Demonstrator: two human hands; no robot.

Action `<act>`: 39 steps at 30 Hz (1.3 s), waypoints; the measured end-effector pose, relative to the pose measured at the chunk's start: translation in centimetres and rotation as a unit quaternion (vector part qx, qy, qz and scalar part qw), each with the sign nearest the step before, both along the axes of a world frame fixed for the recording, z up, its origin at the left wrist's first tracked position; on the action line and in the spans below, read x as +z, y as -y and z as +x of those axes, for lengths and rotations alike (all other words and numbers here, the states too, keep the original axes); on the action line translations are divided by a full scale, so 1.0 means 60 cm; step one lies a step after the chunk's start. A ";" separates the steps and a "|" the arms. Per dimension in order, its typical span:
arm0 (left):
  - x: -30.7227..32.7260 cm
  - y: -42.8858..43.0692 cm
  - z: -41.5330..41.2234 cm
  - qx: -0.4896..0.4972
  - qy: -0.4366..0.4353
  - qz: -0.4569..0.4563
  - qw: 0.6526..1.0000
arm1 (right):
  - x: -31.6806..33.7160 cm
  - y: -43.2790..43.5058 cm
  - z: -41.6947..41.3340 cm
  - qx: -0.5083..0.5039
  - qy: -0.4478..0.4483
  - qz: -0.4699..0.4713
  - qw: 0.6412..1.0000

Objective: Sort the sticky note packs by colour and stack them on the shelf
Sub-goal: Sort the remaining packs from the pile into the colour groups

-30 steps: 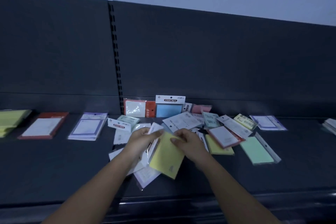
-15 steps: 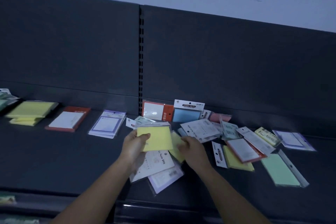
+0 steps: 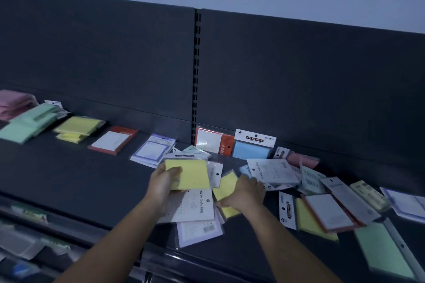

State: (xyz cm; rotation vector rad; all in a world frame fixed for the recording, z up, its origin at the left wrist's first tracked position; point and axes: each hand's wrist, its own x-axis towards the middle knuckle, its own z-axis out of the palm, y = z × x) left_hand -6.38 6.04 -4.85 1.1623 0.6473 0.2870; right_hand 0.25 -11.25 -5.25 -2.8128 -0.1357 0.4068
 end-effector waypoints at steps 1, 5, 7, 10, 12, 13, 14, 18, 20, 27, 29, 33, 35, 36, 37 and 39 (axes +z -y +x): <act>-0.001 0.002 -0.004 0.009 0.002 0.001 1.000 | 0.001 0.002 0.002 -0.003 -0.012 0.036 0.999; -0.002 0.007 -0.015 0.037 0.013 0.010 0.999 | 0.025 0.017 0.000 0.001 0.044 0.131 0.990; -0.002 0.010 -0.022 0.058 0.014 0.019 0.998 | 0.044 0.025 0.002 0.003 0.151 0.144 0.978; -0.005 0.014 -0.035 0.091 0.003 0.028 0.995 | 0.077 0.017 0.004 -0.008 0.209 0.308 0.928; 0.002 0.013 -0.044 0.112 0.003 0.028 0.993 | 0.094 -0.007 0.004 -0.013 0.110 0.475 0.873; 0.007 0.010 -0.048 0.122 0.003 0.026 0.992 | 0.099 -0.023 0.001 -0.021 0.034 0.543 0.838; 0.013 0.006 -0.055 0.129 0.002 0.024 0.991 | 0.099 -0.041 -0.006 -0.031 -0.040 0.585 0.809; 0.021 -0.025 -0.094 0.148 -0.008 0.025 0.989 | 0.076 -0.114 -0.046 -0.056 -0.209 0.611 0.761; 0.024 -0.043 -0.118 0.152 -0.010 0.036 0.988 | 0.064 -0.148 -0.064 -0.049 -0.234 0.618 0.749; 0.030 -0.160 -0.200 0.171 0.016 0.045 0.984 | 0.056 -0.297 -0.140 -0.040 -0.182 0.621 0.761; 0.035 -0.205 -0.220 0.179 0.025 0.055 0.982 | 0.057 -0.345 -0.163 -0.031 -0.146 0.595 0.790; 0.043 -0.299 -0.261 0.191 0.040 0.072 0.978 | 0.054 -0.443 -0.207 -0.015 -0.150 0.588 0.795; 0.044 -0.339 -0.279 0.197 0.040 0.081 0.976 | 0.050 -0.489 -0.228 -0.007 -0.170 0.580 0.796; 0.044 -0.357 -0.286 0.204 0.040 0.081 0.975 | 0.049 -0.510 -0.240 0.003 -0.186 0.577 0.795; 0.044 -0.376 -0.292 0.213 0.044 0.078 0.973 | 0.048 -0.529 -0.250 0.015 -0.201 0.575 0.793; 0.043 -0.413 -0.301 0.223 0.047 0.078 0.971 | 0.046 -0.564 -0.268 0.034 -0.214 0.567 0.795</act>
